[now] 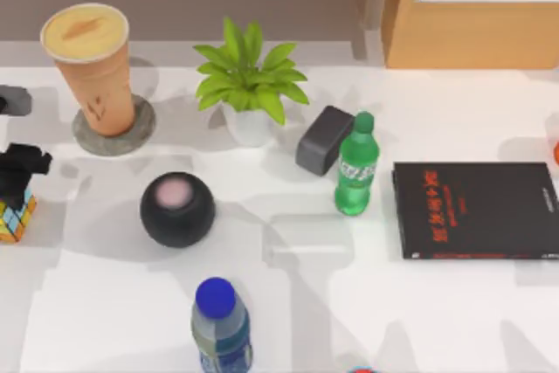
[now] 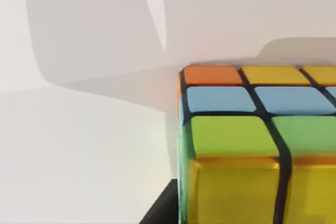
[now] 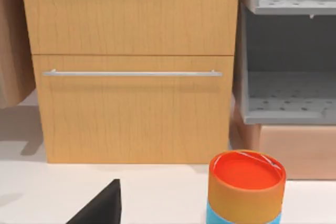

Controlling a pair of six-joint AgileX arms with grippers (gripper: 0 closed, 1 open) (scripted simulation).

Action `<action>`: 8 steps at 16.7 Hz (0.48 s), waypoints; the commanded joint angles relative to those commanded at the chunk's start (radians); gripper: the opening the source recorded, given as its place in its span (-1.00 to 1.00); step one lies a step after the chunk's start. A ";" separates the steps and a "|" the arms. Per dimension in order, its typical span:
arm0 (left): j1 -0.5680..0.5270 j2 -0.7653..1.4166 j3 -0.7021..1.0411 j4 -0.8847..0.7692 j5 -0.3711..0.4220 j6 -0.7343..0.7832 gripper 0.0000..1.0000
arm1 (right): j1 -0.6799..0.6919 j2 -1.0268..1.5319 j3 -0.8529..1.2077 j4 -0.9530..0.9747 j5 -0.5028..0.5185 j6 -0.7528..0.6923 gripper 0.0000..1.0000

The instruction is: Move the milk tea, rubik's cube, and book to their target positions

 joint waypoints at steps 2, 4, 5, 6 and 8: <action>0.000 0.000 0.000 0.000 0.000 0.000 -1.00 | 0.000 0.000 0.000 0.000 0.000 0.000 1.00; 0.000 -0.003 0.000 0.000 0.000 0.001 -1.00 | 0.000 0.000 0.000 0.000 0.000 0.000 1.00; 0.000 -0.004 0.002 -0.004 0.000 0.001 -1.00 | 0.000 0.000 0.000 0.000 0.000 0.000 1.00; 0.000 -0.008 0.010 -0.017 0.000 0.001 -1.00 | 0.000 0.000 0.000 0.000 0.000 0.000 1.00; -0.001 -0.023 0.036 -0.058 0.000 0.000 -1.00 | 0.000 0.000 0.000 0.000 0.000 0.000 1.00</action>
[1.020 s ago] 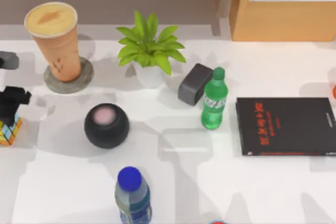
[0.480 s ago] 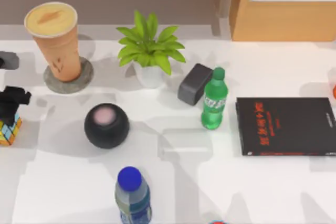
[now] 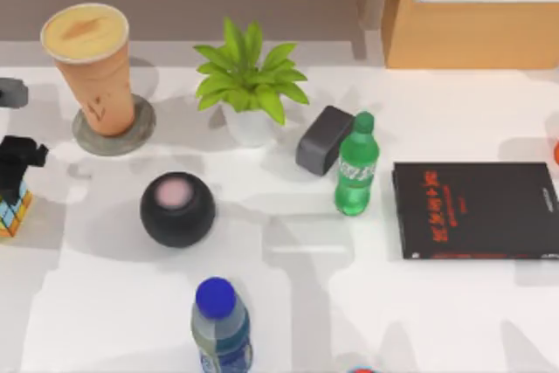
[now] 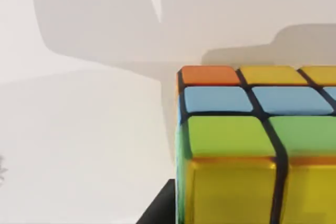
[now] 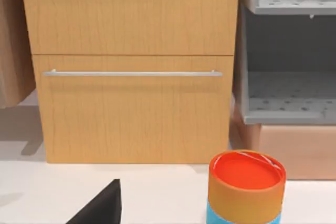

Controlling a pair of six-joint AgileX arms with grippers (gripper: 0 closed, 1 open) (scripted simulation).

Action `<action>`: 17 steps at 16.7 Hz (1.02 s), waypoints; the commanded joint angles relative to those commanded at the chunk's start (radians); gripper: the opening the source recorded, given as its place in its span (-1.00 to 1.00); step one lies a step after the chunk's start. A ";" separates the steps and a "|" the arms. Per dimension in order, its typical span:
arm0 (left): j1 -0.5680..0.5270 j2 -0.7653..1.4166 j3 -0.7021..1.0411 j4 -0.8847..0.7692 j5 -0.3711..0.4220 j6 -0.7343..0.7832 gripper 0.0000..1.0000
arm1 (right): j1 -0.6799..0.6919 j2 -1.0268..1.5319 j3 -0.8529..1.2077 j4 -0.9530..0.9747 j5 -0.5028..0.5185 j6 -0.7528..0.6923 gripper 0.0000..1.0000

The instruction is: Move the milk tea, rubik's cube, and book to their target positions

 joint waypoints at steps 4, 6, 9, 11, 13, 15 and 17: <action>0.000 -0.020 0.035 -0.054 0.000 -0.001 -1.00 | 0.000 0.000 0.000 0.000 0.000 0.000 1.00; 0.000 -0.020 0.035 -0.054 0.000 -0.001 -1.00 | 0.000 0.000 0.000 0.000 0.000 0.000 1.00; -0.001 -0.029 0.040 -0.038 0.001 0.000 -1.00 | 0.000 0.000 0.000 0.000 0.000 0.000 1.00; -0.005 -0.082 0.067 0.017 0.008 -0.004 -1.00 | 0.000 0.000 0.000 0.000 0.000 0.000 1.00; -0.011 -0.163 0.105 0.114 0.018 -0.016 -1.00 | 0.000 0.000 0.000 0.000 0.000 0.000 1.00; -0.021 -0.254 0.141 0.253 0.027 -0.037 -1.00 | 0.000 0.000 0.000 0.000 0.000 0.000 1.00; -0.034 -0.335 0.166 0.418 0.035 -0.067 -1.00 | 0.000 0.000 0.000 0.000 0.000 0.000 1.00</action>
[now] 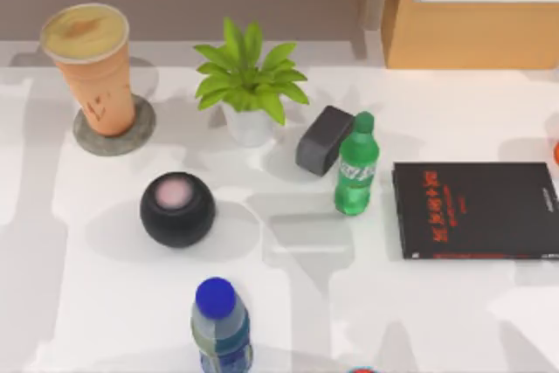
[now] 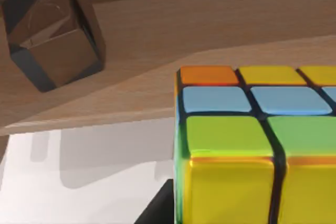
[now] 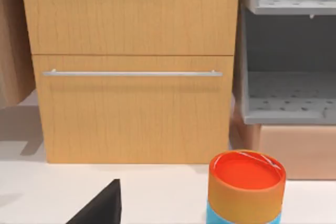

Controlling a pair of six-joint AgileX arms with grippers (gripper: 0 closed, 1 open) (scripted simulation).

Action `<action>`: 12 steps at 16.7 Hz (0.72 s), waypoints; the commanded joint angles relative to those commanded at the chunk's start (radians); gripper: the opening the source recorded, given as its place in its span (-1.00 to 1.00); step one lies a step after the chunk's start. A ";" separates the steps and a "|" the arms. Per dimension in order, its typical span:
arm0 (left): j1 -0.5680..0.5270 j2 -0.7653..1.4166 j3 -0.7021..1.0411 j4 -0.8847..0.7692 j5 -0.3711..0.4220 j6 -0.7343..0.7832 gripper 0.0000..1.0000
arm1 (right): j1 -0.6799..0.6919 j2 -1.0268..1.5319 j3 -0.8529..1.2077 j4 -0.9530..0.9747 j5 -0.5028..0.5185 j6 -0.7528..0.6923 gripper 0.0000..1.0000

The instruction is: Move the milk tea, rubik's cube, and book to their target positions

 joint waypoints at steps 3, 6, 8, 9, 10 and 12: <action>-0.026 -0.077 0.006 0.262 0.004 -0.060 -1.00 | 0.000 0.000 0.000 0.000 0.000 0.000 1.00; -0.053 -0.096 -0.021 0.487 0.000 -0.127 -1.00 | 0.000 0.000 0.000 0.000 0.000 0.000 1.00; -0.068 -0.087 -0.049 0.588 -0.005 -0.165 -1.00 | 0.000 0.000 0.000 0.000 0.000 0.000 1.00; -0.073 -0.080 -0.062 0.623 -0.008 -0.180 -1.00 | 0.000 0.000 0.000 0.000 0.000 0.000 1.00; -0.077 -0.073 -0.073 0.648 -0.009 -0.191 -1.00 | 0.000 0.000 0.000 0.000 0.000 0.000 1.00; -0.080 -0.068 -0.080 0.665 -0.011 -0.198 -1.00 | 0.000 0.000 0.000 0.000 0.000 0.000 1.00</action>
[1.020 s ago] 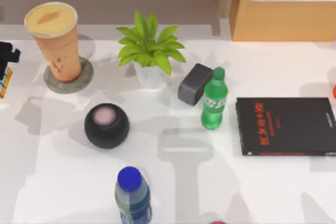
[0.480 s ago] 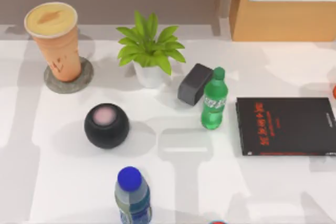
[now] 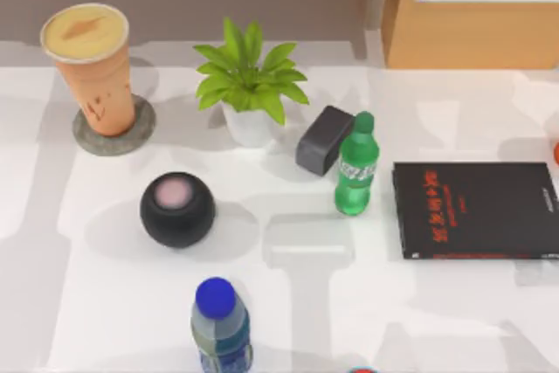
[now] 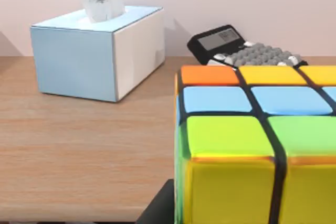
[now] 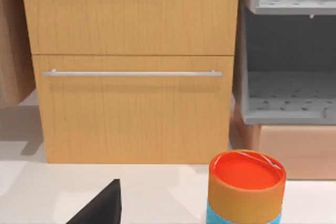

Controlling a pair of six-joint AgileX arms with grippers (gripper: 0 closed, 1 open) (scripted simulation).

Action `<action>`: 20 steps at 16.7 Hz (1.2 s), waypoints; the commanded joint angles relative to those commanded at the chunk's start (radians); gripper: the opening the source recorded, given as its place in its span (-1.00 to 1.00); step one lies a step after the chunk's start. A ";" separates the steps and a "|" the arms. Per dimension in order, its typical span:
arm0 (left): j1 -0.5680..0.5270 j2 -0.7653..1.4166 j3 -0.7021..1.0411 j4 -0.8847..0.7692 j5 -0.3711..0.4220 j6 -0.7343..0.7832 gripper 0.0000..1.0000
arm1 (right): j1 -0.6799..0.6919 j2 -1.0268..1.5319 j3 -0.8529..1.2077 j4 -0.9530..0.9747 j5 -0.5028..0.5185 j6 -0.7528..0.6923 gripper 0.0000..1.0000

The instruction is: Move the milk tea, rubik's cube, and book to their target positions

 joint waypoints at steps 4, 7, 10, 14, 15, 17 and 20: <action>0.005 -0.001 0.004 -0.003 0.000 0.003 -1.00 | 0.000 0.000 0.000 0.000 0.000 0.000 1.00; 0.005 0.046 0.060 -0.008 0.002 0.001 -1.00 | 0.000 0.000 0.000 0.000 0.000 0.000 1.00; 0.005 0.134 0.167 -0.014 0.002 -0.003 -1.00 | 0.000 0.000 0.000 0.000 0.000 0.000 1.00; -0.001 0.273 0.328 -0.028 0.001 -0.004 -1.00 | 0.000 0.000 0.000 0.000 0.000 0.000 1.00; -0.002 0.304 0.364 -0.033 0.001 -0.004 -1.00 | 0.000 0.000 0.000 0.000 0.000 0.000 1.00; -0.004 0.356 0.420 -0.042 0.001 -0.002 -1.00 | 0.000 0.000 0.000 0.000 0.000 0.000 1.00; -0.006 0.393 0.447 -0.054 0.000 -0.001 -1.00 | 0.000 0.000 0.000 0.000 0.000 0.000 1.00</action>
